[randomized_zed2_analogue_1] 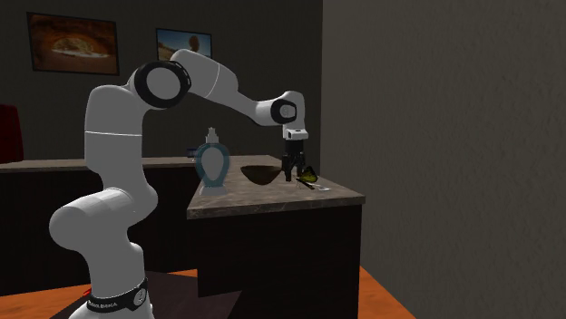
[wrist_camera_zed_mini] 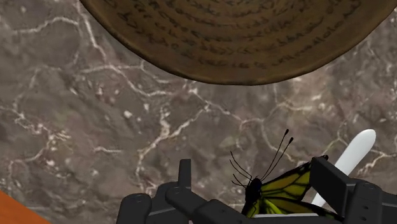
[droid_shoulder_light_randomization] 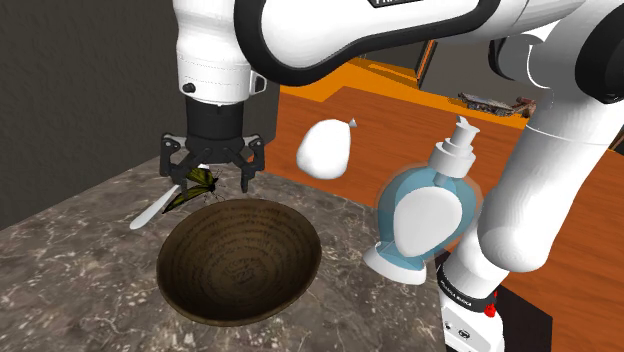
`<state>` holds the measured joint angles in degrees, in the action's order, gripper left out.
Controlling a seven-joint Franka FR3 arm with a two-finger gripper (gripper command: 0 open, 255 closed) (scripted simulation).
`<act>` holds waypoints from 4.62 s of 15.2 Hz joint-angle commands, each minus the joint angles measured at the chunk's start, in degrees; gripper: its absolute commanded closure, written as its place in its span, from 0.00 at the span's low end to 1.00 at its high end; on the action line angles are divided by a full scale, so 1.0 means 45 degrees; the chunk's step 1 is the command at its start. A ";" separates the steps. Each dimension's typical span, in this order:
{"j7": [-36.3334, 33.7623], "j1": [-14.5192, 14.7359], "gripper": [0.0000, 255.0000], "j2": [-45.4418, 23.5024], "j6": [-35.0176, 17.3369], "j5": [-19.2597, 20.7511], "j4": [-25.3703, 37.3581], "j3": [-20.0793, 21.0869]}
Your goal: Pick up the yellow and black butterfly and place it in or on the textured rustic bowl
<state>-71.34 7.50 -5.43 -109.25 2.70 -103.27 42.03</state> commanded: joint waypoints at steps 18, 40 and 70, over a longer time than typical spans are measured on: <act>0.0030 0.0003 1.00 0.0080 0.0823 -0.0065 0.0767 0.0016; -0.0364 0.0487 1.00 -0.0783 0.4857 0.0534 0.5444 0.0196; -0.1260 0.1373 1.00 0.4961 0.2360 -0.3440 -0.1235 0.0646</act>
<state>-77.11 13.59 16.67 -98.03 -12.62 -108.08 44.94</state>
